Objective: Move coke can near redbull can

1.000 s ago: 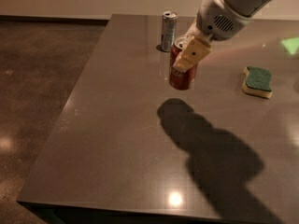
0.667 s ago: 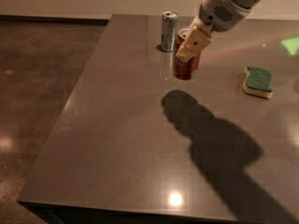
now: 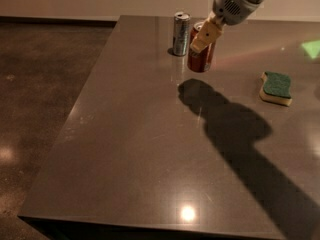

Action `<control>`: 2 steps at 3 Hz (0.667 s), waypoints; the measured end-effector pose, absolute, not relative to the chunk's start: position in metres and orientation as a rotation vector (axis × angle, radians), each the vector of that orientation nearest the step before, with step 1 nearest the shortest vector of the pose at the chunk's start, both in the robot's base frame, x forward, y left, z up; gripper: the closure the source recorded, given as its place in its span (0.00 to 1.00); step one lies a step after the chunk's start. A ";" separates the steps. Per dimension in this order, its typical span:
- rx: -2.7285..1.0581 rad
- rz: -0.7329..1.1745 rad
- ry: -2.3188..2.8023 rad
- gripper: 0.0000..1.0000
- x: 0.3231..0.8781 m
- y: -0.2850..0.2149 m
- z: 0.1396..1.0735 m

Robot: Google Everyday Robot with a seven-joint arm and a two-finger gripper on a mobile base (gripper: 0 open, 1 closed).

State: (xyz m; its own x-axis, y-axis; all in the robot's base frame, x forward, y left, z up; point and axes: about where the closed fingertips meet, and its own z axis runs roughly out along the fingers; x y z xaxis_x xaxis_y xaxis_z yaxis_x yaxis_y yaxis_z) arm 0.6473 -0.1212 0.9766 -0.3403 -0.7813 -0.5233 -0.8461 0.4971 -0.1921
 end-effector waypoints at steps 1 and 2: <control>-1.291 0.156 2.216 1.00 0.676 -0.123 0.963; -1.264 0.157 2.242 1.00 0.700 -0.124 0.949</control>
Offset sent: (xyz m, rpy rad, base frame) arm 0.0862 -0.0084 -0.0363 0.0099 0.0390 -0.0974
